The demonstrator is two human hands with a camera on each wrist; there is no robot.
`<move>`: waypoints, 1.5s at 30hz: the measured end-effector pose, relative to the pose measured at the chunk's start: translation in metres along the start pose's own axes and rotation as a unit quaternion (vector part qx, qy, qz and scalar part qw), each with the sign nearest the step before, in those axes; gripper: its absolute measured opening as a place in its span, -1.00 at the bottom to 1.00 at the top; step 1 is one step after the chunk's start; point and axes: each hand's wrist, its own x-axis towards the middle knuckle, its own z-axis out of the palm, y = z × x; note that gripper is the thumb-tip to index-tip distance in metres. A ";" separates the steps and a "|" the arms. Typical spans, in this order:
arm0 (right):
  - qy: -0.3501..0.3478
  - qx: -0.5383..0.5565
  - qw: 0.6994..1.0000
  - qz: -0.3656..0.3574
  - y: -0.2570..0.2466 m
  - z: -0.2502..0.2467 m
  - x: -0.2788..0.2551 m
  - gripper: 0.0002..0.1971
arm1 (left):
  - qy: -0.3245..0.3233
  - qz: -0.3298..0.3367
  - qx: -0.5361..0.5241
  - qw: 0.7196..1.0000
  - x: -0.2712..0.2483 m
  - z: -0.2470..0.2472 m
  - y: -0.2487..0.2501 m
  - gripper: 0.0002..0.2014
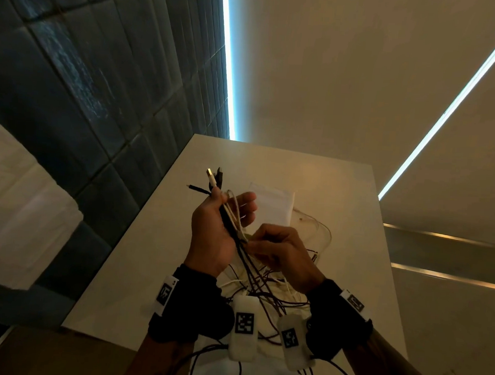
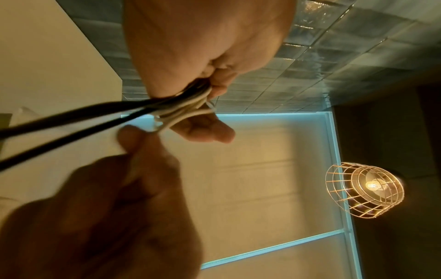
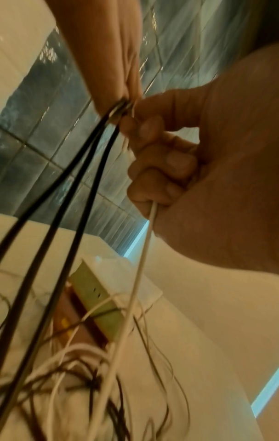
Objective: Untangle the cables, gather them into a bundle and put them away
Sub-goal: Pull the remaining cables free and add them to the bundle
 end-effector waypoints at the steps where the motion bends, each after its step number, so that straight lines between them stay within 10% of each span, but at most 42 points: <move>1: -0.012 0.002 1.000 0.023 0.007 -0.002 -0.002 -0.89 | -0.016 0.001 -0.012 1.000 -0.001 0.000 0.003 -0.70; 28: 0.120 -0.270 0.949 0.113 0.151 -0.068 0.011 -0.63 | -0.021 -0.002 0.072 0.997 0.007 -0.005 0.010 -0.63; 37: 0.228 -0.087 0.969 0.034 0.052 -0.044 0.025 -0.83 | 0.001 -0.038 0.089 0.995 0.015 -0.003 -0.001 -0.66; 45: 0.104 -0.019 0.988 -0.110 -0.030 -0.006 0.014 -0.88 | 0.045 -0.049 0.060 0.996 0.014 0.002 -0.013 -0.69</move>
